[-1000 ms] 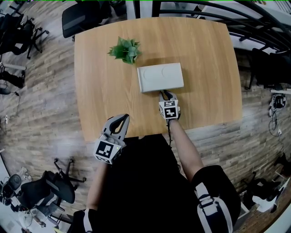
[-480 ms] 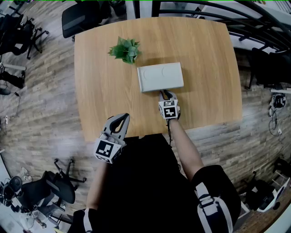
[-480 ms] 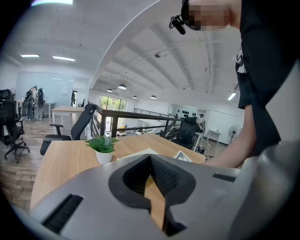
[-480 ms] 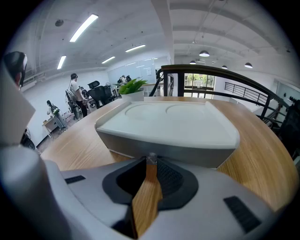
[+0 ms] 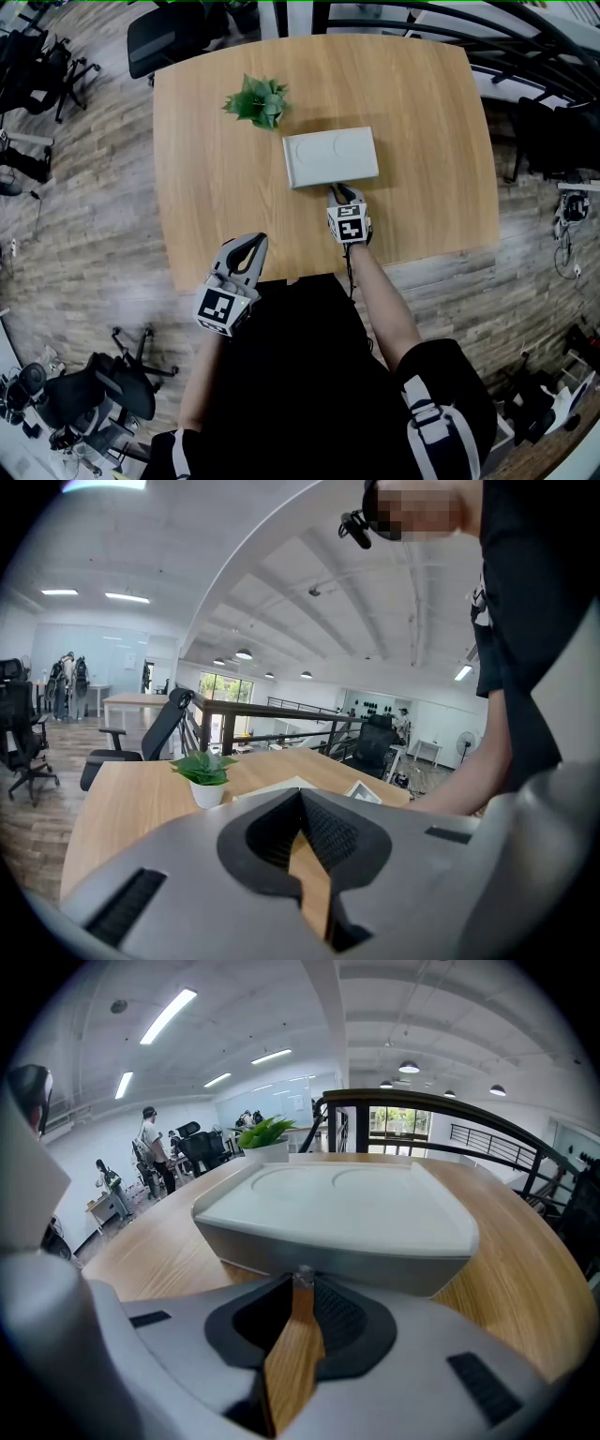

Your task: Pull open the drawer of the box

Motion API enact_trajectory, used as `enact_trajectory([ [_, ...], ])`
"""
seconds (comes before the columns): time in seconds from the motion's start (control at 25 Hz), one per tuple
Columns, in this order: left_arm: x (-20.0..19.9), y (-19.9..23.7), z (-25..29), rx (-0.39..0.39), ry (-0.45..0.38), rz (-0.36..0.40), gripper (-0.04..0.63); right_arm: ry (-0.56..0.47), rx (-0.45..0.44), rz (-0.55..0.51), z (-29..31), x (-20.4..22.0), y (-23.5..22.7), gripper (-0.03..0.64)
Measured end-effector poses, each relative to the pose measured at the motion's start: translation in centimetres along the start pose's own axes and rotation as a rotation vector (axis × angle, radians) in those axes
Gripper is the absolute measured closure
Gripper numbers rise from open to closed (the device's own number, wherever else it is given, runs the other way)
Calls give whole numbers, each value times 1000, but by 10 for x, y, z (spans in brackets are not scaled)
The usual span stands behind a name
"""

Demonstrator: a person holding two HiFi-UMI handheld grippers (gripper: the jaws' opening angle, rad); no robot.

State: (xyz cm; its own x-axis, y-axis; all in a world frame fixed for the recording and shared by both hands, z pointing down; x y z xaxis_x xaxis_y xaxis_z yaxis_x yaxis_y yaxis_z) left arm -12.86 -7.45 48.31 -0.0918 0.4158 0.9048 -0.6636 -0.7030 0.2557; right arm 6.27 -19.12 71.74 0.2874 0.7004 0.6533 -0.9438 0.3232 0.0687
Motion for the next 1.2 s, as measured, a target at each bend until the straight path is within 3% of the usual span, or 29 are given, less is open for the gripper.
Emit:
enact_trajectory([
  [1.2,3,-18,-4,32,6,21,572,8,-3,16,-22,23,4,534],
])
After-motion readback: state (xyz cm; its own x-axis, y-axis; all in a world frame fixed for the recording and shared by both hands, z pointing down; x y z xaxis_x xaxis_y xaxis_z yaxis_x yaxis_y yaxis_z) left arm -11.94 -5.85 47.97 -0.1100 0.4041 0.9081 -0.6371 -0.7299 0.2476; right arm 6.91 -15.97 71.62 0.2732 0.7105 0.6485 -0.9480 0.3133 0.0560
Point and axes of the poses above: the fingertips, and each gripper's own axes: z forward along the fingers, y to its left, x out of its underside, the point moved 4 cm from there along -z, backward along the fingers, and after that the axes turned 12 degrees about x, right-handed, at the moved point
